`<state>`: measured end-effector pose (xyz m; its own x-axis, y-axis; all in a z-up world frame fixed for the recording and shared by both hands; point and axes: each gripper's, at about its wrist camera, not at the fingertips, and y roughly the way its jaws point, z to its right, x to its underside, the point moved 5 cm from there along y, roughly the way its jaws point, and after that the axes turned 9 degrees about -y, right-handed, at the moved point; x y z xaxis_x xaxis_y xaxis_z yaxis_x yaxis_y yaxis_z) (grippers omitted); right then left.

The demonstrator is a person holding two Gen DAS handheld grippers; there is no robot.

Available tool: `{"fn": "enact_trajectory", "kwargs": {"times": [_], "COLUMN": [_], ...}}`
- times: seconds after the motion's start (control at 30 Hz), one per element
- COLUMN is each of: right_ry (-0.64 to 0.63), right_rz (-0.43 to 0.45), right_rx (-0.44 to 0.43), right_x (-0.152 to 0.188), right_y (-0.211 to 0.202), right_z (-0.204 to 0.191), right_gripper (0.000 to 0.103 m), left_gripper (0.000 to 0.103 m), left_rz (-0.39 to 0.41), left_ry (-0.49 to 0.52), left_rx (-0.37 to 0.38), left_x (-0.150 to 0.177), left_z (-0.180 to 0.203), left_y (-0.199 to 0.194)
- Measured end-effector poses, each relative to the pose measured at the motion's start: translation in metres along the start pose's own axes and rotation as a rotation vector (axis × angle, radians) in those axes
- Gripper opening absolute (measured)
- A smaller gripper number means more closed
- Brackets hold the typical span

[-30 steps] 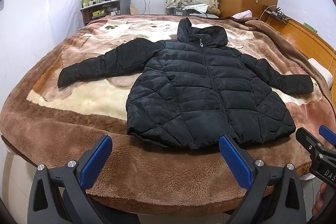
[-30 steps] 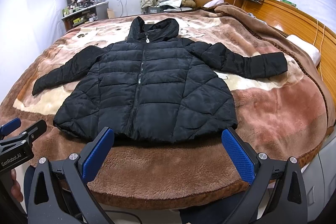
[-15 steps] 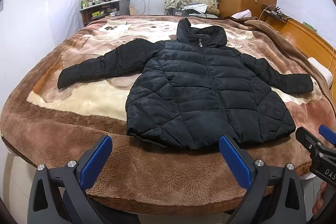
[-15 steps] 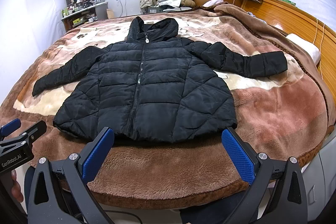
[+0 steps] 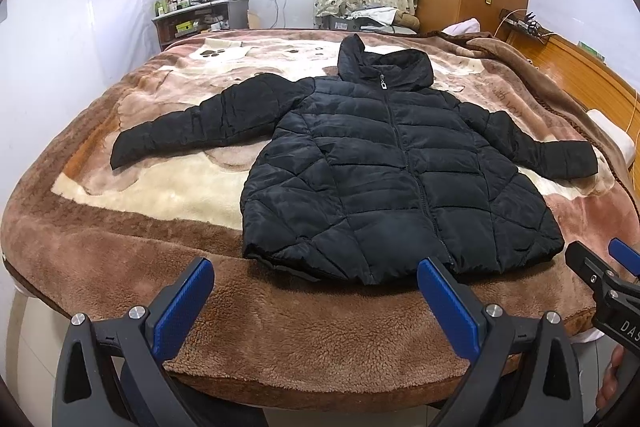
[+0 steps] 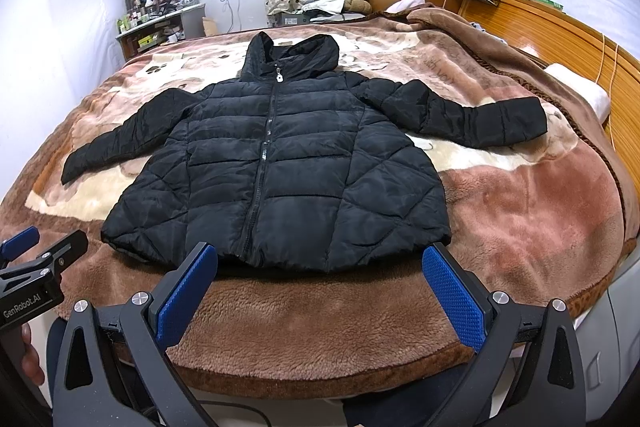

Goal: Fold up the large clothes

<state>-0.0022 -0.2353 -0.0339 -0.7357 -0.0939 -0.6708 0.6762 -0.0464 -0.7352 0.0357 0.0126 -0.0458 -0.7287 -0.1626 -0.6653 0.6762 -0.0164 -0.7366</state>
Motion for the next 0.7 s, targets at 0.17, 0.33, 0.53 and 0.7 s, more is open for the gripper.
{"fn": "enact_trajectory", "kwargs": {"times": [0.17, 0.33, 0.53, 0.7], "right_ry": [-0.001, 0.007, 0.014, 0.013], "right_rz": [-0.001, -0.004, -0.013, -0.022], "right_rx": [0.001, 0.003, 0.007, 0.012], "right_x": [0.0, 0.002, 0.001, -0.001], "right_y": [0.0, 0.002, 0.006, 0.009], "right_z": [0.0, 0.005, 0.008, 0.009], "right_gripper": [0.102, 0.102, 0.102, 0.102], "left_gripper": [0.103, 0.103, 0.103, 0.103], "left_rz": [-0.001, -0.006, -0.016, -0.028], "left_ry": [0.0, 0.001, 0.004, 0.002], "left_rx": [-0.004, -0.006, -0.01, -0.006], "left_x": [0.0, 0.001, 0.0, -0.002], "left_z": [-0.001, -0.001, -0.002, -0.002], "left_y": [0.001, 0.003, 0.007, 0.015]}}
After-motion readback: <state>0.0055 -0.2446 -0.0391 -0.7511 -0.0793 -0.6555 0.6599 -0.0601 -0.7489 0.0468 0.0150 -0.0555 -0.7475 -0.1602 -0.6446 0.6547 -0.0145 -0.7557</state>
